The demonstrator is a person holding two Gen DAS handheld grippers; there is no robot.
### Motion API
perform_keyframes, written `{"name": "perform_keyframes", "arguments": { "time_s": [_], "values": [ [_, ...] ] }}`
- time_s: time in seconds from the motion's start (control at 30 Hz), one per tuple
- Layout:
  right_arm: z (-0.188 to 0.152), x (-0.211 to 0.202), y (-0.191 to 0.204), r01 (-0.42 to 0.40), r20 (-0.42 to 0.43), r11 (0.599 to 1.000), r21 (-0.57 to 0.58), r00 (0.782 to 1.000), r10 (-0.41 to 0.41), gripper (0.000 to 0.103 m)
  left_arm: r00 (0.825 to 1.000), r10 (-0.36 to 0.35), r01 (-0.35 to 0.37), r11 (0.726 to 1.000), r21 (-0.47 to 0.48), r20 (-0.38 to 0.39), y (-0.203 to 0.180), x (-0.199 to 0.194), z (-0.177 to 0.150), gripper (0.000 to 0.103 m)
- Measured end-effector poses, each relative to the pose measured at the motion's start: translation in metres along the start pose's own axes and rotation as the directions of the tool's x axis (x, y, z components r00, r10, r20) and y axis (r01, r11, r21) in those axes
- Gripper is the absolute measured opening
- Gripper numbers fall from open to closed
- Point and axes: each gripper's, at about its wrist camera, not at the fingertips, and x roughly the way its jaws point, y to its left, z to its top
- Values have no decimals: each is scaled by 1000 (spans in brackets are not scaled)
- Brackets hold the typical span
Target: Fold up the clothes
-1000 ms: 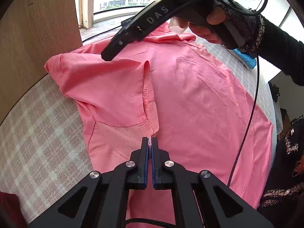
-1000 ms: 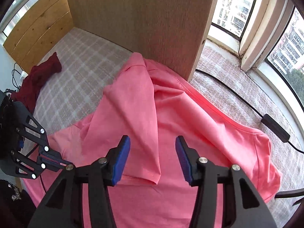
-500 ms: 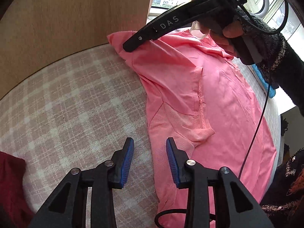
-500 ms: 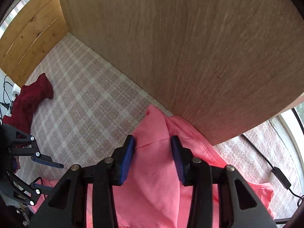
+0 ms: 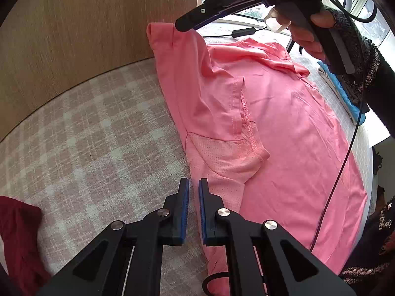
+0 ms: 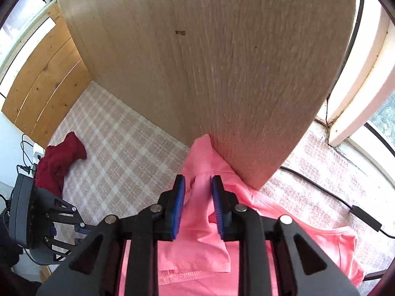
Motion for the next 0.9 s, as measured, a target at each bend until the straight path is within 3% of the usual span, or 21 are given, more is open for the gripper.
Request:
{"name": "perform_keyframes", "arguments": {
  "time_s": [0.13,0.2,0.4,0.5,0.63,0.77,0.8,0.9],
  "values": [
    [-24,-19,-17,-44,9,998,45,999,43,35,999,-18,15,997,81,31,-31,-11,1,26],
    [-38,-14,-21,-48,-45,998,52,998,50,35,999,-46,42,989,142,27,-50,-5,6,26],
    [-67,23,-19,-30,-177,999,14,984,32,35,999,20,-10,971,239,-41,-70,37,18,27],
    [-68,33,-10,-20,-190,999,-27,982,14,36,999,-24,31,987,155,-45,-54,37,23,13],
    [-65,29,1,6,-181,998,-59,983,-16,35,998,-59,59,998,22,-3,-27,16,18,10],
    [-72,1,15,-67,-142,998,-14,988,64,36,996,-76,77,997,-26,34,-22,-22,-5,23],
    [-76,-3,21,-75,-136,997,-15,988,72,36,998,-51,52,998,-34,38,-23,-32,-13,28],
    [-93,-7,42,-68,-148,995,-68,987,57,36,999,-2,4,997,-75,35,-23,-63,-45,29]
  ]
}}
